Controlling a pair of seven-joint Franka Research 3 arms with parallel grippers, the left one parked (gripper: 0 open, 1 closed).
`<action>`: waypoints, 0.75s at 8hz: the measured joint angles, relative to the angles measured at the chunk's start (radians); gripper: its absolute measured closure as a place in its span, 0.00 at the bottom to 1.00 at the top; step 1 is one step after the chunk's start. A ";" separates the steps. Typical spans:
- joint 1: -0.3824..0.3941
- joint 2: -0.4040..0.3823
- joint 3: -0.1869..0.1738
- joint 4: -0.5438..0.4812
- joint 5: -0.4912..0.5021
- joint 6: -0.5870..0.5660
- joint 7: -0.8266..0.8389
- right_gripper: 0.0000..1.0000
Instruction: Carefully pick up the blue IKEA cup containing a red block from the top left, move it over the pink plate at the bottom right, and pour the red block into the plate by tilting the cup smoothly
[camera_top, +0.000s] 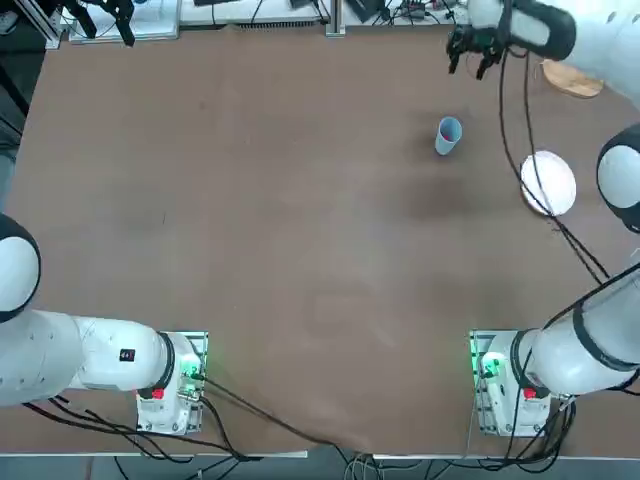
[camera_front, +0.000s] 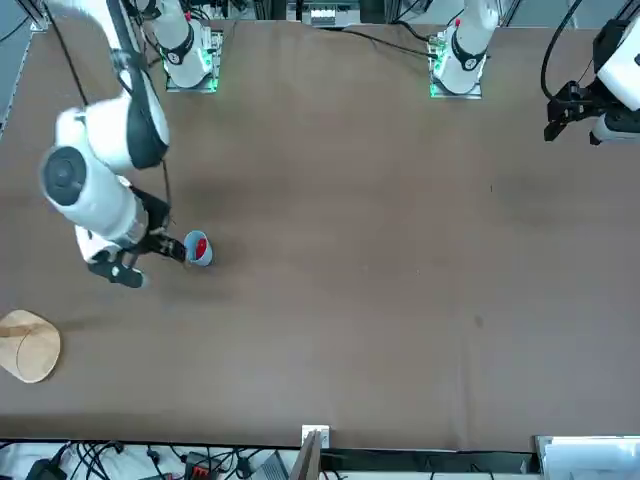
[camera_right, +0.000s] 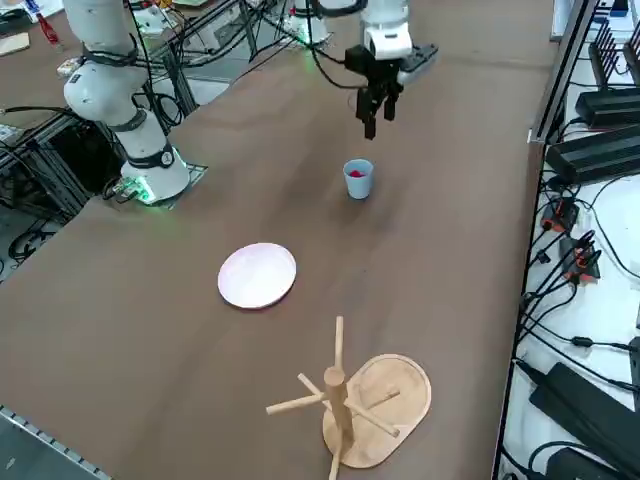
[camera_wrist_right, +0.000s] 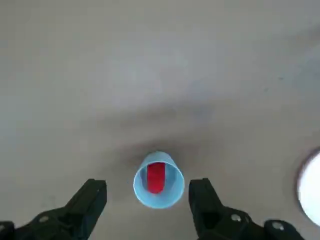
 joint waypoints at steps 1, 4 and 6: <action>0.012 0.000 0.000 -0.043 -0.001 0.056 0.000 0.00; 0.028 -0.002 0.000 -0.150 -0.001 0.152 0.000 0.00; 0.045 -0.004 0.000 -0.187 -0.001 0.192 0.019 0.00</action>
